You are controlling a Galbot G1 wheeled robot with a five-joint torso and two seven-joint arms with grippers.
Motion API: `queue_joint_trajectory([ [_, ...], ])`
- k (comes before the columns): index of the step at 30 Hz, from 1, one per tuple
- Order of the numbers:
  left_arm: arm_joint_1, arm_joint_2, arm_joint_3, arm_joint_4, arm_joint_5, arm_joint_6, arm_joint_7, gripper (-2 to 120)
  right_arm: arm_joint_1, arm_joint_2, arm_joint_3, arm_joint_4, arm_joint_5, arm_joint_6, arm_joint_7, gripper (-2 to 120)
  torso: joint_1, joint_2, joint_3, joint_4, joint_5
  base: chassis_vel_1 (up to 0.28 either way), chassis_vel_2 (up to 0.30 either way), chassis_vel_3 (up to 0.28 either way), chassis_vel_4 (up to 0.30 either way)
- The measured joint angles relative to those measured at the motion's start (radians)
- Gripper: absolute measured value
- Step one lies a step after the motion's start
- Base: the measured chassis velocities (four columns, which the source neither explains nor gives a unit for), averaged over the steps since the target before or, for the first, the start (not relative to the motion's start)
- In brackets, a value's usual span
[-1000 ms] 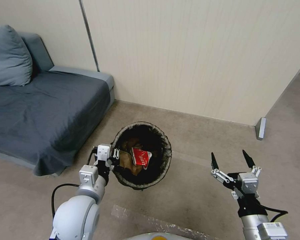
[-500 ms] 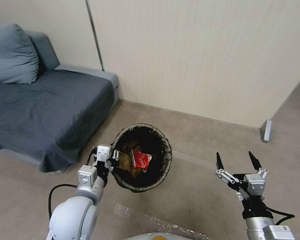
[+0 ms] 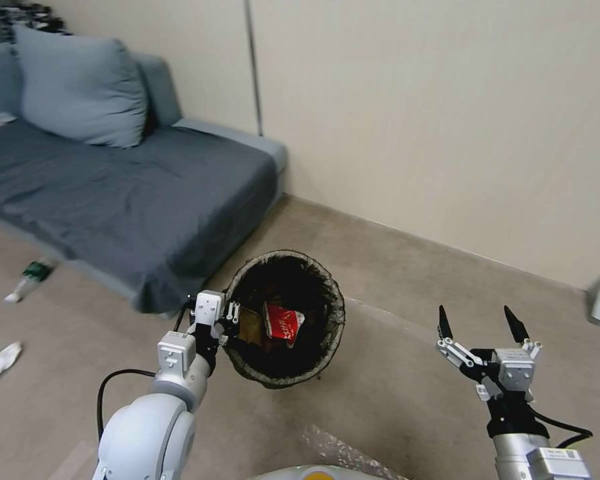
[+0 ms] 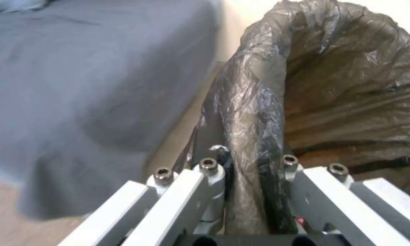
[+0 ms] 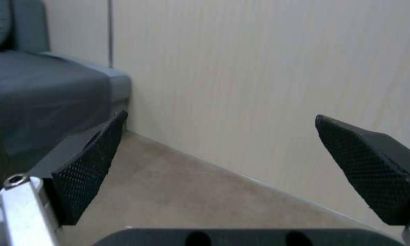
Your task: Pick up the trash bin, then pick up the garbage from the floor and place it into the trash bin.
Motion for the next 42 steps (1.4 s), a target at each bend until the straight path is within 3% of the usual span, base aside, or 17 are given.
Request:
queue_joint_trajectory([
  [42, -0.001, -0.008, 0.000, 0.002, -0.006, -0.006, -0.004, 5, 0.021, 0.010, -0.024, -0.017, 0.007, -0.044, 0.068, 100, 0.000, 0.000, 0.000, -0.0001, 0.0000, 0.125, 0.129, 0.127, 0.123],
])
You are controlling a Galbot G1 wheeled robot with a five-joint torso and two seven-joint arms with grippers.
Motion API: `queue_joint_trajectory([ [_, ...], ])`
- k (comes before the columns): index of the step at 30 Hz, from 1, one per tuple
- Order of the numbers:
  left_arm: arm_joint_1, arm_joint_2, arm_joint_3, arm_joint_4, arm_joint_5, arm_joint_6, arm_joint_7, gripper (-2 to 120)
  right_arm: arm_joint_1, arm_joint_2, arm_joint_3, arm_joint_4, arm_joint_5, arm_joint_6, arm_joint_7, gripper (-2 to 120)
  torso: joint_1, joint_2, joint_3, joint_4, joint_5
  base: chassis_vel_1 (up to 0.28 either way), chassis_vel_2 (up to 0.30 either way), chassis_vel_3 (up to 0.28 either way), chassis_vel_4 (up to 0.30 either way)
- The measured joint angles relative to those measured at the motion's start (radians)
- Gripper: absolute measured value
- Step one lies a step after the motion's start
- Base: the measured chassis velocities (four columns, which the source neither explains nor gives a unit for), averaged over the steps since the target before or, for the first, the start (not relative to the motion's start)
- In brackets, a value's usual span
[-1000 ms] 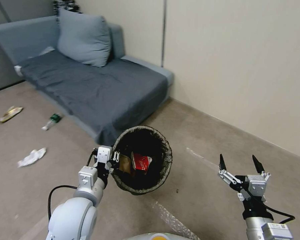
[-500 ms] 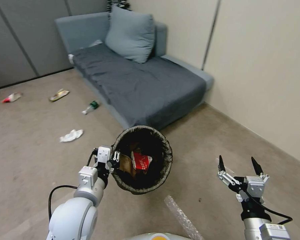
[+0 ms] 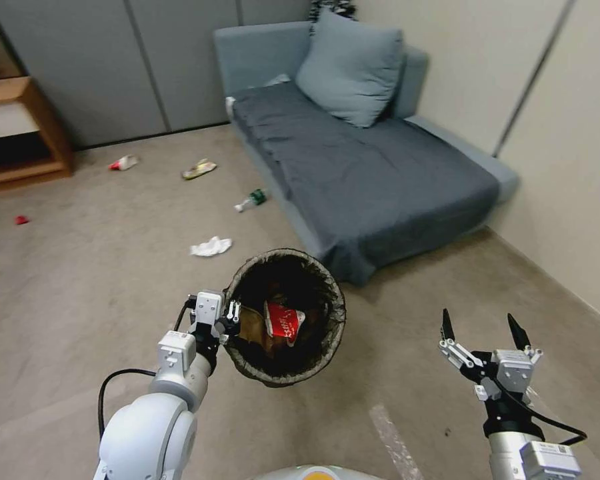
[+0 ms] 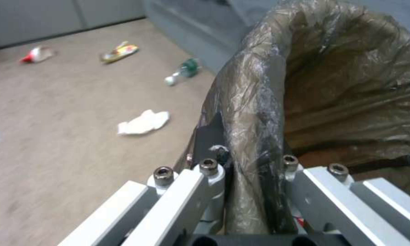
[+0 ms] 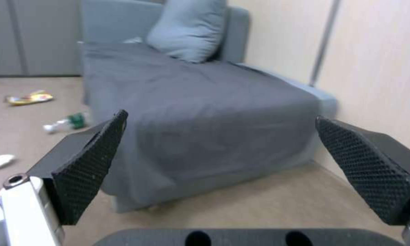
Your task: Pick up the trash bin, then pick up the garbage from the floor and place it into the trash bin.
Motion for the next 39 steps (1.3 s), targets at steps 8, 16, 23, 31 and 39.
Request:
queue_joint_trajectory([
  [8, -0.001, -0.001, 0.003, 0.000, 0.002, 0.000, -0.001, 5, 0.001, 0.000, 0.001, -0.004, 0.003, 0.001, 0.003, 100, 0.000, 0.000, 0.000, 0.0000, 0.0000, 0.136, 0.141, 0.128, 0.127],
  [16, -0.001, -0.001, 0.004, 0.000, 0.002, 0.001, -0.001, 5, 0.003, 0.000, -0.001, -0.006, 0.005, 0.001, 0.004, 100, 0.000, 0.000, 0.000, 0.0000, 0.0000, 0.116, 0.124, 0.115, 0.126],
  [23, -0.003, -0.001, 0.006, 0.000, 0.003, 0.002, -0.001, 5, 0.008, -0.001, -0.002, -0.008, 0.006, -0.001, 0.005, 100, 0.000, 0.000, 0.000, 0.0000, 0.0000, 0.123, 0.136, 0.128, 0.117],
  [31, -0.005, -0.001, 0.008, 0.007, 0.004, -0.005, -0.007, 5, 0.012, -0.001, -0.003, -0.010, 0.012, -0.005, 0.006, 100, 0.000, 0.000, 0.000, -0.0001, -0.0001, 0.118, 0.112, 0.131, 0.121],
  [39, -0.006, -0.005, 0.009, 0.013, 0.003, -0.014, -0.021, 5, 0.022, -0.004, -0.011, -0.013, 0.022, -0.020, 0.006, 100, 0.000, 0.000, 0.000, 0.0003, 0.0000, 0.097, 0.100, 0.088, 0.089],
])
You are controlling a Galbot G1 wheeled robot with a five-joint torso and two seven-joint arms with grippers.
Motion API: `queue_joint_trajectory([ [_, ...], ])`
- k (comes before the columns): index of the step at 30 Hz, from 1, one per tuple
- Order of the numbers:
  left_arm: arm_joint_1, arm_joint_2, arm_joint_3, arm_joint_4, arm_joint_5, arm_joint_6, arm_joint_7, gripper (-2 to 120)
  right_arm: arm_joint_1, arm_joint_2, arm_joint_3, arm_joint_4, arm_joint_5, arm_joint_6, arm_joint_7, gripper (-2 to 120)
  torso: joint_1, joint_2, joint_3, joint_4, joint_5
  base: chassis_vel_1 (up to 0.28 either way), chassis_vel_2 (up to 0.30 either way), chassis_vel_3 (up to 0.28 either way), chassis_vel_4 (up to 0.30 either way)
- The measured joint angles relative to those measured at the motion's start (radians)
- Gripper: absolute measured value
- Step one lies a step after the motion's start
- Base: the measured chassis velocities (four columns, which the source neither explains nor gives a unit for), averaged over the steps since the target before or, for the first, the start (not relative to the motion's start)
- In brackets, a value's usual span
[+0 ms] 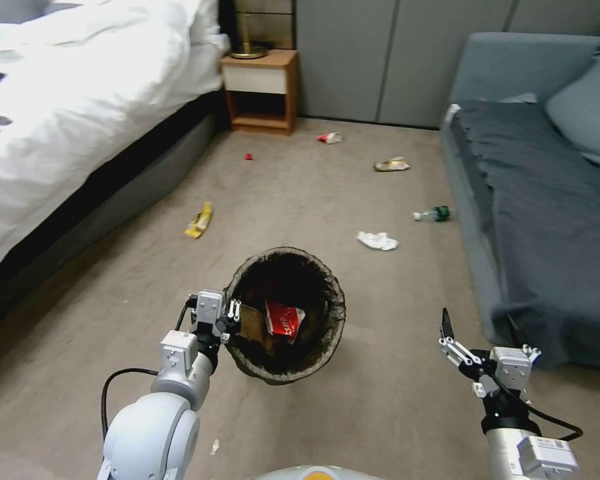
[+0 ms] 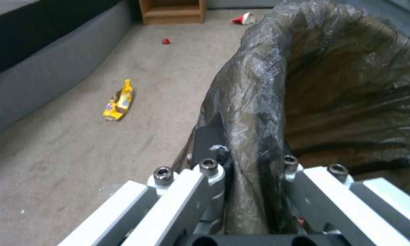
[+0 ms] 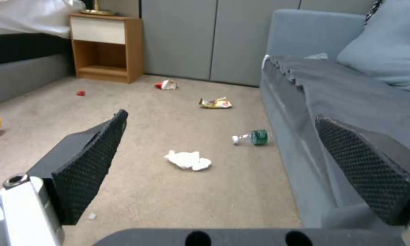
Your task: Pick up the trash bin, then pick up the garbage from the floor and place it into the trash bin.
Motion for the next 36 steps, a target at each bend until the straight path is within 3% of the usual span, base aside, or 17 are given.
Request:
queue_joint_trajectory([
  [17, 0.000, -0.003, 0.000, 0.004, 0.001, -0.006, -0.001, 5, 0.016, 0.002, -0.005, -0.010, 0.017, -0.012, 0.039, 100, 0.000, 0.000, 0.000, -0.0003, 0.0000, -0.004, 0.003, 0.003, -0.002],
  [36, -0.006, -0.006, 0.004, 0.010, 0.004, -0.014, 0.003, 5, 0.017, 0.003, -0.008, -0.017, 0.011, -0.014, 0.050, 100, 0.000, 0.000, 0.000, -0.0003, 0.0001, -0.185, 0.185, 0.179, -0.179],
])
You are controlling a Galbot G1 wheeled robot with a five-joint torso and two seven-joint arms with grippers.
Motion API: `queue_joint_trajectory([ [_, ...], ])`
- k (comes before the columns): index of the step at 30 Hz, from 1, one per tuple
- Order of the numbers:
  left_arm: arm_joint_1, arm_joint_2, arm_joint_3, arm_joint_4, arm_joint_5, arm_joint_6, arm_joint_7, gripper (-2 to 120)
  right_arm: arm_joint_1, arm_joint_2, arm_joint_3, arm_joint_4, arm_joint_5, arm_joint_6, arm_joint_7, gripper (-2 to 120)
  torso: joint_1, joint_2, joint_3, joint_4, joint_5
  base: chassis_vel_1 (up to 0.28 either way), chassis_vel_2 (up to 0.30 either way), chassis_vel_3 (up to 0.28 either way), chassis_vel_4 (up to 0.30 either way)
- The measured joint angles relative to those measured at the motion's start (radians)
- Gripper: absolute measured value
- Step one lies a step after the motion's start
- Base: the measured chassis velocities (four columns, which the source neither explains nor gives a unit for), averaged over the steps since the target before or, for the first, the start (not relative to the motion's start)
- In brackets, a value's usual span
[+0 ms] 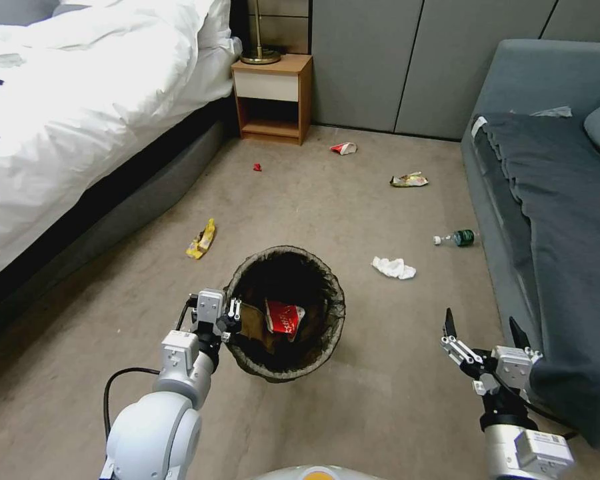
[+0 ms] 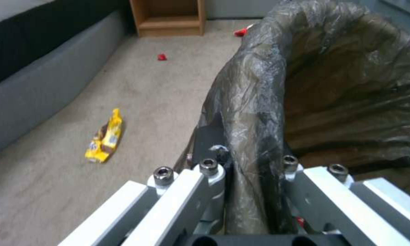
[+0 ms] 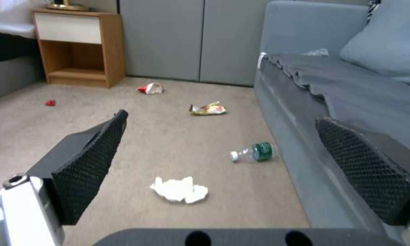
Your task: Pick up the trash bin, then pick up the garbage from the floor and place it into the trash bin.
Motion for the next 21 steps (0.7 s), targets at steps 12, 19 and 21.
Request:
queue_joint_trajectory([
  [12, 0.000, -0.002, 0.000, 0.001, 0.000, 0.000, 0.000, 5, 0.002, 0.000, -0.004, -0.003, 0.000, -0.001, 0.000, 100, 0.000, 0.000, 0.000, 0.0002, 0.0002, -0.174, 0.187, 0.181, -0.184],
  [19, -0.001, -0.003, 0.002, 0.000, 0.001, 0.001, 0.000, 5, 0.003, 0.001, -0.008, -0.006, -0.005, -0.001, 0.006, 100, 0.000, 0.000, 0.000, 0.0000, -0.0001, -0.195, 0.176, 0.198, -0.189],
  [21, -0.001, -0.003, 0.002, 0.000, 0.001, 0.002, 0.000, 5, 0.003, 0.002, -0.008, -0.006, -0.005, -0.001, 0.006, 100, 0.000, 0.000, 0.000, 0.0000, 0.0000, -0.185, 0.154, 0.153, -0.170],
])
